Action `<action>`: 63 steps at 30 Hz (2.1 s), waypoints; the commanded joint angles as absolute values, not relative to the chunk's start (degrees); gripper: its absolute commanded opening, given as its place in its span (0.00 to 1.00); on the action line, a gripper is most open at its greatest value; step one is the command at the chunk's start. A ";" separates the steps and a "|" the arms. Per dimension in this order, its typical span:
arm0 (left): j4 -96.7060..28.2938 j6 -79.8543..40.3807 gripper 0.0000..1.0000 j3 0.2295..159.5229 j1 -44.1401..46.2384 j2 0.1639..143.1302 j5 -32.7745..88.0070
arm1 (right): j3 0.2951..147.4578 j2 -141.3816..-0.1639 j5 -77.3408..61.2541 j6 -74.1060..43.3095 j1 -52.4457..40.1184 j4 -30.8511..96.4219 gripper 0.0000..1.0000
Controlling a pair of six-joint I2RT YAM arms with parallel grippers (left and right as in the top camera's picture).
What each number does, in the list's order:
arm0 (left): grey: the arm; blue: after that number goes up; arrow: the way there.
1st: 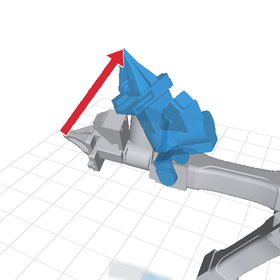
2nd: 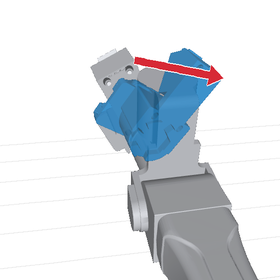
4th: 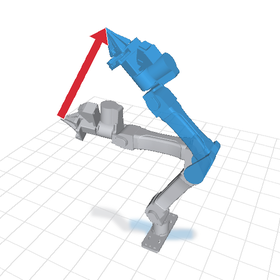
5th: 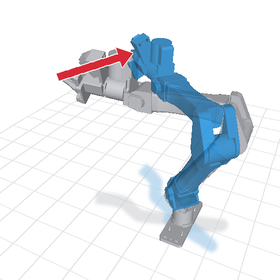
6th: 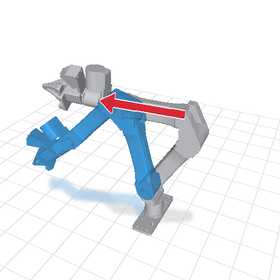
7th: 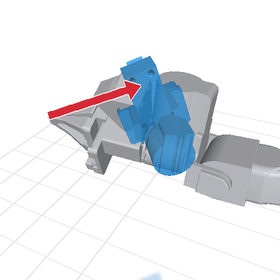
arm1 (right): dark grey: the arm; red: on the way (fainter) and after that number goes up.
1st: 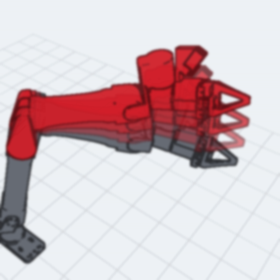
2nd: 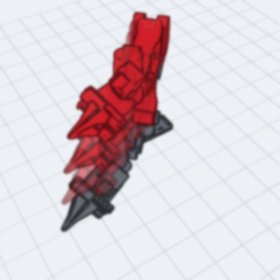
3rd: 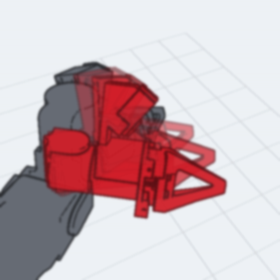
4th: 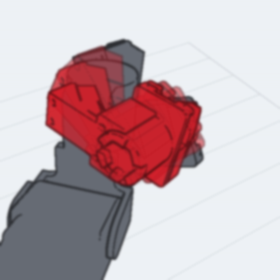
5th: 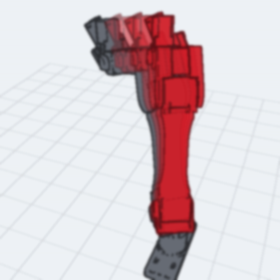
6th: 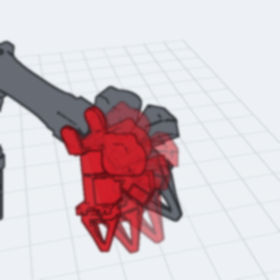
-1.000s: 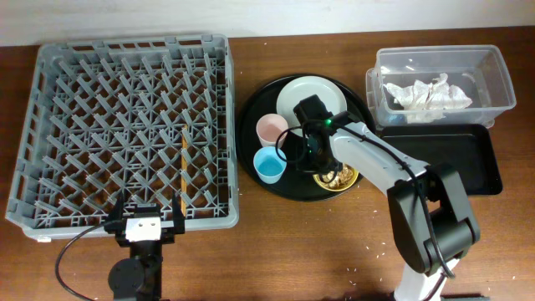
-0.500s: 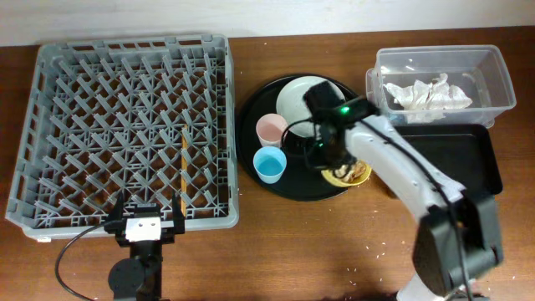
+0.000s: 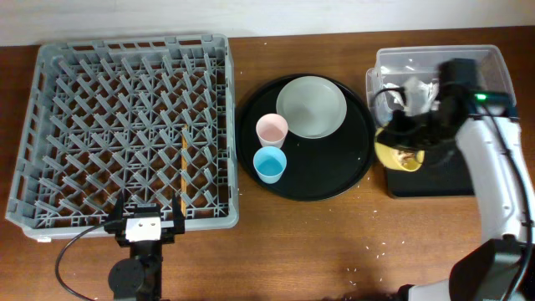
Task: Sort waste into correct bins and load items into the dishwasher rack
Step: 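Lift the yellow bowl over the black tray and tip out scraps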
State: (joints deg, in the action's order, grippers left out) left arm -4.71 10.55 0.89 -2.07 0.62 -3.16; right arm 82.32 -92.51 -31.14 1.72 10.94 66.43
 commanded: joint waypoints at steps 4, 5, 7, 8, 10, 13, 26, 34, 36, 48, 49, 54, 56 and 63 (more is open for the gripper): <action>-4.62 11.44 0.99 0.54 -2.46 0.30 -2.52 | 76.12 -92.36 -54.94 17.47 25.06 65.73 0.04; -4.62 11.44 0.99 0.51 -2.46 0.30 -2.55 | 74.72 -92.68 -57.87 18.41 26.79 64.88 0.04; -4.62 11.44 0.99 0.51 -2.46 0.30 -2.52 | 71.11 -93.38 -63.42 19.29 29.93 61.52 0.04; -4.62 11.44 0.99 0.51 -2.46 0.30 -2.55 | 69.60 -93.73 -65.23 19.29 30.85 59.81 0.04; -4.62 11.44 0.99 0.51 -2.46 0.30 -2.52 | 66.08 -94.61 -69.21 19.29 32.60 55.37 0.04; -4.62 11.44 1.00 0.51 -2.46 0.30 -2.52 | 61.80 -96.18 -74.39 19.31 34.13 48.31 0.04; -4.62 11.44 0.99 0.51 -2.46 0.30 -2.52 | 59.31 -99.92 -88.90 18.59 34.26 36.12 0.04; -4.62 11.44 0.99 0.51 -2.46 0.30 -2.52 | 59.31 -99.92 -88.92 11.25 35.59 35.05 0.04; -4.62 11.44 0.99 0.51 -2.46 0.30 -2.52 | 59.31 -99.92 -88.92 9.72 36.49 35.03 0.04; -4.62 11.44 0.99 0.54 -2.46 0.30 -2.52 | 59.31 -99.92 -88.92 -3.66 43.53 35.05 0.04; -4.62 11.44 0.99 0.51 -2.46 0.30 -2.55 | 59.31 -99.92 -88.92 -3.20 43.40 35.07 0.04; -4.62 11.44 0.99 0.51 -2.46 0.30 -2.52 | 59.31 -99.90 -88.95 -2.17 43.00 35.97 0.04; -4.64 11.44 0.99 0.51 -2.46 0.30 -2.52 | 59.31 -99.90 -88.92 -1.96 42.52 35.57 0.04; -4.62 11.44 0.99 0.51 -2.46 0.30 -2.52 | 59.31 -98.63 -88.84 -0.05 39.27 35.22 0.04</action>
